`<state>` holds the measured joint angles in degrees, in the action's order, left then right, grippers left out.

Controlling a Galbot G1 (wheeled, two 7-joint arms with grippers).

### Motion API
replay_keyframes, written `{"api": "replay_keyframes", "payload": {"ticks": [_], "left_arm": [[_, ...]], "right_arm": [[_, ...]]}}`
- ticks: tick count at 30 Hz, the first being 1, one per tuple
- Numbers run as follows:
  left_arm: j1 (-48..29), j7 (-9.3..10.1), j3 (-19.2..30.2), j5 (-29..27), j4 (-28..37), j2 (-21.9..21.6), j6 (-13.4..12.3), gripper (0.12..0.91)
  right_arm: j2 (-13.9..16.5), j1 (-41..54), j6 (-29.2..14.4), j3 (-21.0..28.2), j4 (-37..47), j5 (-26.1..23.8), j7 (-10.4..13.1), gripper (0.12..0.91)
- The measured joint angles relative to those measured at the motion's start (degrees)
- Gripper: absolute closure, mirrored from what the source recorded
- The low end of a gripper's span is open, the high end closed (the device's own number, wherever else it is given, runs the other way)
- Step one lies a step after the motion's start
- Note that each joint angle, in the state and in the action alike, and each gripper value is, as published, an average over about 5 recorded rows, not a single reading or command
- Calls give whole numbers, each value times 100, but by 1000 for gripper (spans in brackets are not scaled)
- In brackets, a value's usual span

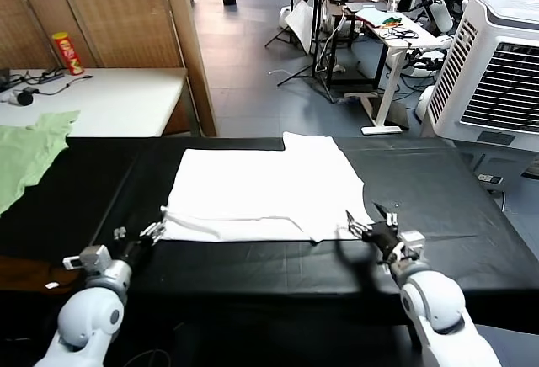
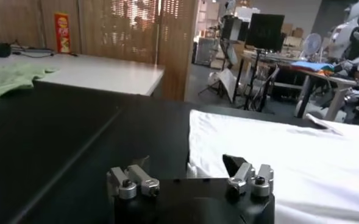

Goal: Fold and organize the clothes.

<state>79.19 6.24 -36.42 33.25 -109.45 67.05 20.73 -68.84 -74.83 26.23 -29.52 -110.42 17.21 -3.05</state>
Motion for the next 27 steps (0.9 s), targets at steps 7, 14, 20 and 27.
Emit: {"api": "replay_keyframes", "payload": {"ticks": [7,14,20,27], "left_arm": [[101,-71,-9,169,76,22,60,239],[75,-65,-14,266,250,23,74,482],[122,-58,-23,440,237,7,119,811],[339,87,-62,395,-87,-54,262,904]], "right_arm": [[-62,-112,7,9,59,0,36,372],[-133,-129,20,12,141,0,89,633],[-180,-226,152,-46,-13,125,329,880],[-195,-492,563,-171,-481,333,710,903]]}}
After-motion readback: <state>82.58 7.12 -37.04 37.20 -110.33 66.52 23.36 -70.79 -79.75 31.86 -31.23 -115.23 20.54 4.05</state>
